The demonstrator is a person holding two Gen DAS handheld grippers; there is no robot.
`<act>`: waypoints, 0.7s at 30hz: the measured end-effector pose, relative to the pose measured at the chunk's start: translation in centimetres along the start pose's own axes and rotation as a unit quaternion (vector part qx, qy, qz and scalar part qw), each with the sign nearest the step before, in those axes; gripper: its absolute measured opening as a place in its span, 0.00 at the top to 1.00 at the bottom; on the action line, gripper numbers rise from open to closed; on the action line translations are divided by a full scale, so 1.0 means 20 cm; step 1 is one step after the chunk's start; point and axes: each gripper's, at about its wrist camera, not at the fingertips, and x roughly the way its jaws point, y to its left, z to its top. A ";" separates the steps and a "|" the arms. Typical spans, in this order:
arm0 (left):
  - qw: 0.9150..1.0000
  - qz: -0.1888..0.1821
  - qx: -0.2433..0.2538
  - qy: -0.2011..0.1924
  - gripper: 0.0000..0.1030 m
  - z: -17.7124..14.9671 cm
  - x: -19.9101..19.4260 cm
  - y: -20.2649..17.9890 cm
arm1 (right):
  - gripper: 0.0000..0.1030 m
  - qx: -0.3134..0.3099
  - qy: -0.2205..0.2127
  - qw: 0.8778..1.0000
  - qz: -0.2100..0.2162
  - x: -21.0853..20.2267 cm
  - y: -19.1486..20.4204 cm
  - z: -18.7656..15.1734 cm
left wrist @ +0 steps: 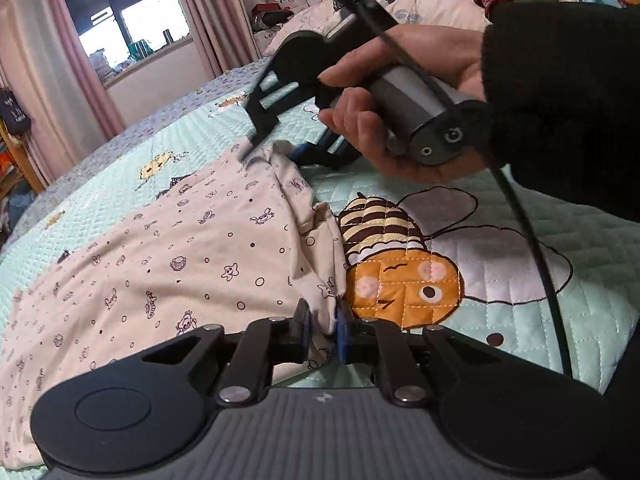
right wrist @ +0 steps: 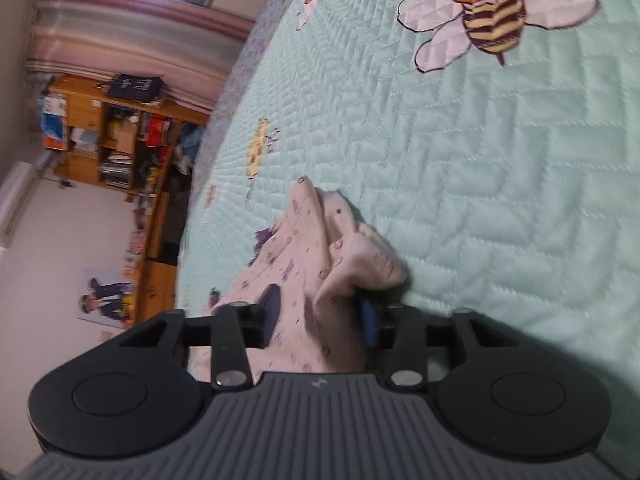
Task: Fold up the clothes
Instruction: 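Lift the pinched edge with both grippers and fold it over lengthwise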
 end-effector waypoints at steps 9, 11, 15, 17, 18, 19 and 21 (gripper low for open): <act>0.997 -0.021 -0.075 -0.017 0.92 -0.01 -0.10 0.17 | 0.93 -0.113 -0.030 0.993 -0.024 -0.08 0.31 -0.08; 0.996 -0.016 -0.083 -0.029 0.92 -0.02 -0.16 0.23 | 0.93 -0.136 -0.032 0.990 -0.031 -0.08 0.42 -0.08; 0.992 0.000 -0.120 -0.050 0.92 -0.04 -0.28 0.40 | 0.93 -0.173 -0.032 0.983 -0.045 -0.02 0.66 -0.12; 0.987 0.012 -0.149 -0.057 0.91 -0.07 -0.34 0.51 | 0.93 -0.195 -0.030 0.979 -0.054 0.03 0.78 -0.16; 0.985 0.019 -0.164 -0.060 0.91 -0.09 -0.37 0.57 | 0.93 -0.205 -0.028 0.977 -0.058 0.06 0.85 -0.19; 0.982 0.026 -0.178 -0.063 0.92 -0.11 -0.39 0.63 | 0.93 -0.214 -0.025 0.975 -0.062 0.11 0.92 -0.22; 0.975 0.045 -0.206 -0.068 0.91 -0.16 -0.45 0.75 | 0.93 -0.229 -0.020 0.971 -0.068 0.21 1.06 -0.27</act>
